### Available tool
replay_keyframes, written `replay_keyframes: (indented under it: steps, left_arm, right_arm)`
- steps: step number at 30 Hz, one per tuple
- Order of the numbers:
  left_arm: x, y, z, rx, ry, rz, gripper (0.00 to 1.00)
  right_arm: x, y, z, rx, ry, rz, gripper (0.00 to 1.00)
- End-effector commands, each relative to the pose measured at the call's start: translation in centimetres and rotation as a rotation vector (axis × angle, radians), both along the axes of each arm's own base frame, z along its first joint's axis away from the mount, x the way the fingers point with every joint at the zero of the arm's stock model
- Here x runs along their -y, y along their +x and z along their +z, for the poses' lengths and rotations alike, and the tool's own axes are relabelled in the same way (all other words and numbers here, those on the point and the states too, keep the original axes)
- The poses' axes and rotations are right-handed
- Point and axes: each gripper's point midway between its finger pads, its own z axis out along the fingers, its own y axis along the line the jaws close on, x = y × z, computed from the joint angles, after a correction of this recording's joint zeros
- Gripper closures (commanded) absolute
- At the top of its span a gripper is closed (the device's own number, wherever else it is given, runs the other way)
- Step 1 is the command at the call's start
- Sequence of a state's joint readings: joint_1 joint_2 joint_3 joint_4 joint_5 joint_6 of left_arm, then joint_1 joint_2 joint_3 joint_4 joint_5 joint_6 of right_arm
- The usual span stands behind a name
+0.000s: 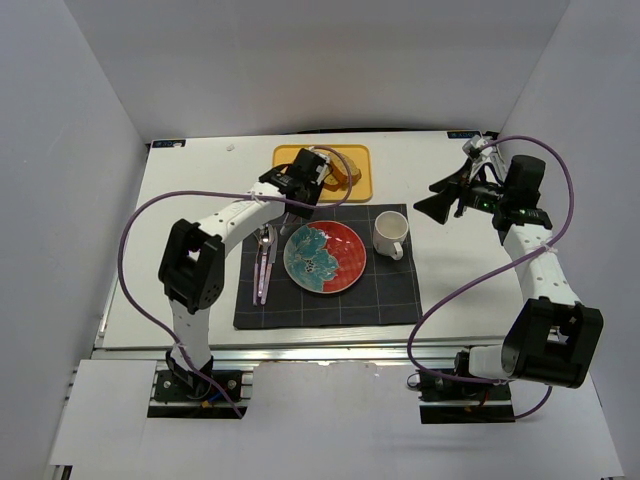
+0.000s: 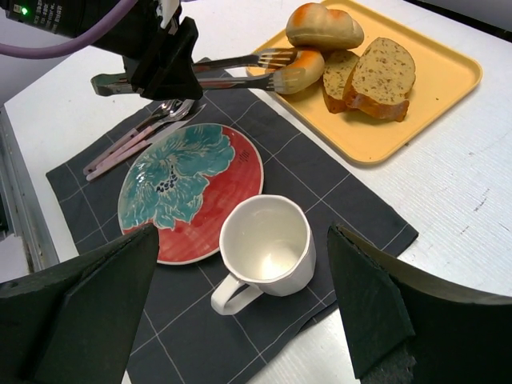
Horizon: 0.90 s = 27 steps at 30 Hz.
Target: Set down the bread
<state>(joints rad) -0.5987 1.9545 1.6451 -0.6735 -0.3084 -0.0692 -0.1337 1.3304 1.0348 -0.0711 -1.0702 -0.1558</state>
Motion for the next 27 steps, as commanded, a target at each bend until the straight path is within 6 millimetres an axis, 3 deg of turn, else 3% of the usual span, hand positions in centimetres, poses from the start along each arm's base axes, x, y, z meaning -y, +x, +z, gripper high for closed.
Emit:
replay_keyframes:
  steps: [1,5,10,17,20,21,22,23,24,26,27]
  left_arm:
    - [0.4,0.7,2.7,0.073,-0.001,0.005,0.51]
    - [0.5,0.6,2.7,0.072,-0.004,0.000,0.69]
    - [0.6,0.5,3.9,0.092,-0.023,-0.001,0.82]
    - [0.5,0.2,9.4,0.155,-0.081,-0.002,0.92]
    - [0.3,-1.3,10.9,0.147,-0.115,-0.026,0.94]
    - [0.0,-2.1,10.2,0.121,-0.113,-0.029,0.94]
    - [-0.1,-3.0,10.9,0.123,-0.139,-0.042,0.95]
    - [0.0,-3.4,9.9,0.096,-0.138,-0.049,0.95]
    - [-0.1,-4.3,10.8,0.105,-0.170,-0.053,0.96]
    - [0.3,-6.5,9.2,0.043,-0.201,-0.099,0.97]
    - [0.3,-7.4,10.1,0.053,-0.236,-0.110,0.98]
  right_arm:
    - [0.0,-0.2,0.9,0.035,0.012,0.016,0.11]
    - [0.1,-0.2,1.0,0.037,0.013,0.014,0.10]
    - [0.2,-0.4,1.1,0.037,0.015,0.013,0.11]
    - [0.1,-0.7,1.6,0.046,0.020,0.020,0.11]
    - [0.0,-0.8,1.7,0.045,0.023,0.027,0.11]
    - [0.0,-0.8,1.7,0.047,0.023,0.027,0.11]
    - [0.0,-0.8,1.7,0.044,0.025,0.031,0.11]
    - [0.0,-0.8,1.7,0.042,0.026,0.031,0.11]
    - [0.0,-0.9,1.7,0.044,0.026,0.034,0.11]
    - [-0.1,-1.1,1.8,0.055,0.026,0.050,0.11]
    - [-0.1,-1.1,1.8,0.052,0.026,0.050,0.10]
